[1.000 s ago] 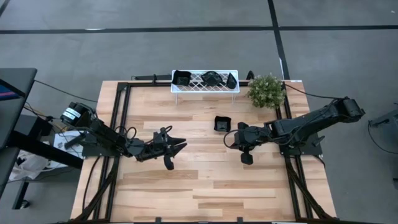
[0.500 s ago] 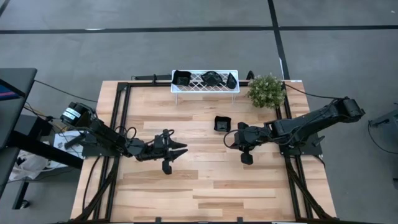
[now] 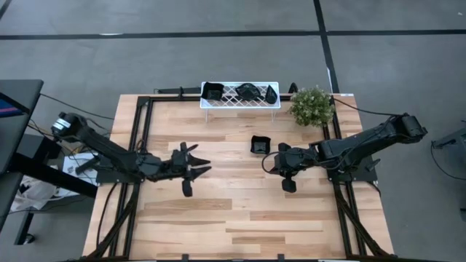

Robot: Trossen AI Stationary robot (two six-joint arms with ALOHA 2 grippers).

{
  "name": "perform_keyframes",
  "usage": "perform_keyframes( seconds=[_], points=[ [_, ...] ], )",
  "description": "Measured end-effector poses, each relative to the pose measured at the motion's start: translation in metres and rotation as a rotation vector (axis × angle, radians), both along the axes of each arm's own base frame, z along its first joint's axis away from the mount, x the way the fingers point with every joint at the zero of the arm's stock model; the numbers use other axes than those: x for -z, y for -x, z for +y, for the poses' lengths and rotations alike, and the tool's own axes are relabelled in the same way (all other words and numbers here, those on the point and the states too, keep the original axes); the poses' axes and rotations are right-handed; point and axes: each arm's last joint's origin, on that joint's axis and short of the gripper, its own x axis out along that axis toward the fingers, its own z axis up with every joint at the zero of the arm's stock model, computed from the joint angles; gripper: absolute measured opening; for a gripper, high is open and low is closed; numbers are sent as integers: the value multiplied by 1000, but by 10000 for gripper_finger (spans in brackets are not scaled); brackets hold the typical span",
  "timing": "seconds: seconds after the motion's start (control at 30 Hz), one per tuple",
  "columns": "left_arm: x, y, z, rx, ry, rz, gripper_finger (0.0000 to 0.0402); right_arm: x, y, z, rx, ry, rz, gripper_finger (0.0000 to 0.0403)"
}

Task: Pick & Place Mini shaped plates
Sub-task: Stack the distorted square plate on top of the distorted square plate on the shelf

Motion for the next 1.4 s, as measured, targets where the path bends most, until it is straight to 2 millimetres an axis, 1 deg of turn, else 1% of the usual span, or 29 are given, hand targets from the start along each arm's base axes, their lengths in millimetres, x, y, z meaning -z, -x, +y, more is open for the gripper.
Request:
perform_keyframes(
  seconds=[0.07, 0.17, 0.2, 0.23, 0.3, 0.37, 0.47, 0.57, 0.63, 0.73, 0.83, 0.9, 0.97, 1.03, 1.1, 1.17, 1.27, 1.33, 1.4],
  points=[
    [-6, 1, 1, -1, -18, 35, 95, 0, 0, 0, 0, 0, 0, 0],
    [-8, -1, 5, -4, -60, 66, 95, 0, 0, 0, -1, 1, 0, 0],
    [-8, -2, 8, -4, -78, 70, 95, 0, 0, 0, -18, 25, -7, 0],
    [-8, -4, 12, 1, -95, 76, 95, -1, -1, -1, -54, 85, -20, 0],
    [-8, -8, 21, 20, -105, 85, 95, -3, -3, -3, -115, 184, -61, 0],
    [-7, -12, 32, 65, -107, 94, 95, -8, -8, -4, -139, 226, -129, 0],
    [-5, -16, 48, 115, -95, 130, 95, -14, -12, -6, -143, 243, -205, 0],
    [0, -18, 67, 82, -86, 181, 95, -20, -15, -6, -132, 240, -272, 0],
    [1, -18, 76, 97, -87, 189, 95, -22, -16, -6, -133, 237, -288, 0],
    [0, -19, 83, 173, -85, 182, 95, -20, -15, -4, -153, 249, -278, 0],
    [3, -21, 84, 197, -106, 190, 95, -20, -15, -4, -163, 265, -278, 0],
    [5, -23, 84, 202, -124, 199, 95, -21, -16, -8, -92, 268, -276, 0],
    [7, -23, 84, 204, -126, 208, 95, -19, -15, -13, 18, 300, -246, 0],
    [9, -24, 84, 204, -125, 212, 95, -13, -11, -18, 107, 361, -165, 0],
    [9, -24, 83, 205, -125, 216, 95, -6, -6, -24, 162, 370, -68, 0],
    [9, -24, 83, 205, -124, 213, 95, -3, -1, -31, 207, 302, 36, 0],
    [9, -24, 83, 204, -117, 214, 95, -3, 3, -39, 294, 180, 150, 0],
    [9, -24, 83, 204, -116, 214, 95, -5, 4, -42, 325, 158, 190, 0],
    [9, -24, 83, 203, -112, 214, 95, -7, 4, -43, 314, 117, 204, 3]
  ],
)
